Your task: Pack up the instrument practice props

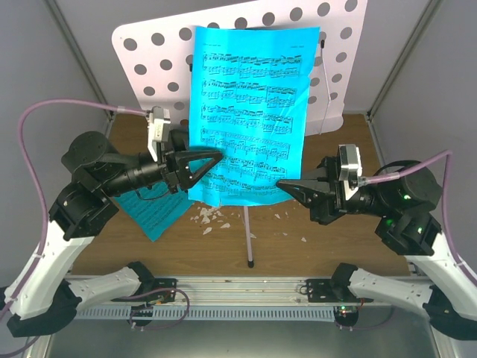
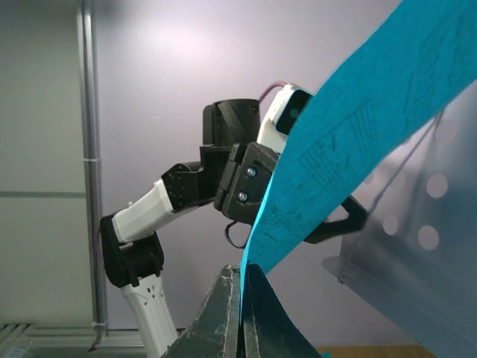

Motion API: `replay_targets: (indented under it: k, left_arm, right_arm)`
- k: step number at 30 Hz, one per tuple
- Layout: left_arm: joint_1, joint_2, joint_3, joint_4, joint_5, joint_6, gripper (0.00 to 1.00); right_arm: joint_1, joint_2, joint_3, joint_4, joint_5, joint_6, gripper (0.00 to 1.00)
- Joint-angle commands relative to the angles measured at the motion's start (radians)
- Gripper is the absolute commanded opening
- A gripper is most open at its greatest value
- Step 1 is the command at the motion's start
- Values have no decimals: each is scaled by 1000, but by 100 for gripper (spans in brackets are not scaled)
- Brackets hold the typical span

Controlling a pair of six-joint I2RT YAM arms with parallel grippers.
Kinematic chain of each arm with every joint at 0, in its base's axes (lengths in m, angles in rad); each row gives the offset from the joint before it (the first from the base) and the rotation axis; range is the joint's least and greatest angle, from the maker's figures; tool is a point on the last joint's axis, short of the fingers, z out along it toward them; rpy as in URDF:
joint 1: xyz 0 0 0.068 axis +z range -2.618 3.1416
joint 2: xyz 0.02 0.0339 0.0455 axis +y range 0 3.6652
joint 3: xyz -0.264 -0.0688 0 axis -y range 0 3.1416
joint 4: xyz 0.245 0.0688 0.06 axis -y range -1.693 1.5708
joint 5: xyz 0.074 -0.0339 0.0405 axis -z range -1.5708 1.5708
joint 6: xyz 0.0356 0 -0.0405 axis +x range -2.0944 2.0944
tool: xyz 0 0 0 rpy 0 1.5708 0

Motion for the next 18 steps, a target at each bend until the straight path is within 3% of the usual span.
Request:
replay_targets:
  k: [1,9,14,15,18]
  left_arm:
    - [-4,-25,-18,100,22,-20,46]
    - [-4,-51,-43,99,-14,-14,13]
    - [-4,-59,-75,86,-7,-7,0]
    - [-4,-60,-81,82,-3,-1,0]
    - [-4,-74,-122,66,36,39,0]
  right_arm:
    - [-5,-16,-13,-78,75,-36,0]
    - [-6,-32,-42,-148,180,-51,0]
    - [-6,-44,-61,-168,206,-52,3]
    - [-5,-49,-67,-168,213,-51,11]
    - [-6,-78,-88,-163,242,-51,47]
